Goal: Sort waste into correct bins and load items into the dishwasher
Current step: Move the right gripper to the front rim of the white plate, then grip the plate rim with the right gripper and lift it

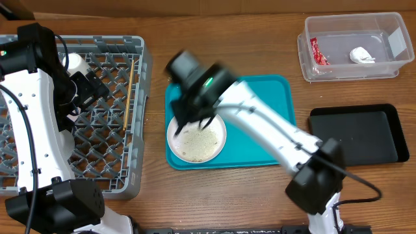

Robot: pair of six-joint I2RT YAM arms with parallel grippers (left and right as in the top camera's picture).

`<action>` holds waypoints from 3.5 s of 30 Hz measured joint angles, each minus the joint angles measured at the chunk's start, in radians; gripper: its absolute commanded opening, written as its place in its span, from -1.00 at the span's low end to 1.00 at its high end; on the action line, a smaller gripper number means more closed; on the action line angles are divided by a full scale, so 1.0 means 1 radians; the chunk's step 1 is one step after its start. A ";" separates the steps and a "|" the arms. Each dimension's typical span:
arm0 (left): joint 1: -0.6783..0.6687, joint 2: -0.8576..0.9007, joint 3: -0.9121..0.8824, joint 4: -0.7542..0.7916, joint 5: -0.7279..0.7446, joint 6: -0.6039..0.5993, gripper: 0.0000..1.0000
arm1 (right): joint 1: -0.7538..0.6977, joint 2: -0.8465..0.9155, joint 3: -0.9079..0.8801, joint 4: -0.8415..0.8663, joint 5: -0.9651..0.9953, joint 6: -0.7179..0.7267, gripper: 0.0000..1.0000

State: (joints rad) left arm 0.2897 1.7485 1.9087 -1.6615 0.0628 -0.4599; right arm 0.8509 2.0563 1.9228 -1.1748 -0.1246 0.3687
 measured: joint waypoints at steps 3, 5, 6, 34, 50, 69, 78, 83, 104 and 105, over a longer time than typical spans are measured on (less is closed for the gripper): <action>0.000 0.000 0.000 0.000 0.000 0.000 1.00 | 0.074 0.003 -0.105 0.124 0.010 0.025 0.07; 0.000 0.000 0.000 0.000 0.000 0.000 0.99 | 0.110 0.005 -0.153 0.192 0.014 0.041 0.03; 0.000 0.000 0.000 0.000 0.000 0.000 0.99 | 0.127 0.005 -0.173 0.226 0.021 0.047 0.01; 0.000 0.000 0.000 0.000 0.000 0.000 1.00 | 0.180 0.019 -0.276 0.299 0.225 0.180 -0.42; 0.000 0.000 0.000 0.000 0.000 0.000 1.00 | 0.186 0.023 -0.396 0.396 0.156 0.117 -0.43; 0.000 0.000 0.000 0.000 0.000 0.000 1.00 | 0.187 0.029 -0.454 0.461 0.151 0.055 -0.80; 0.000 0.000 0.000 0.000 0.000 0.000 1.00 | 0.183 0.028 -0.454 0.464 0.209 0.044 -0.92; 0.000 0.000 0.000 0.000 0.000 0.000 1.00 | 0.138 0.027 -0.452 0.444 0.214 0.045 -0.92; 0.000 0.000 0.000 0.000 0.000 0.000 0.99 | -0.285 0.019 -0.453 0.342 0.171 -0.074 -0.22; 0.000 0.000 0.000 0.000 0.000 0.000 1.00 | -0.288 0.019 -0.453 0.343 0.163 -0.072 0.03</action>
State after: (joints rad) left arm 0.2897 1.7485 1.9087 -1.6611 0.0628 -0.4599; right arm 0.5632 2.0750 1.4696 -0.8318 0.0387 0.2966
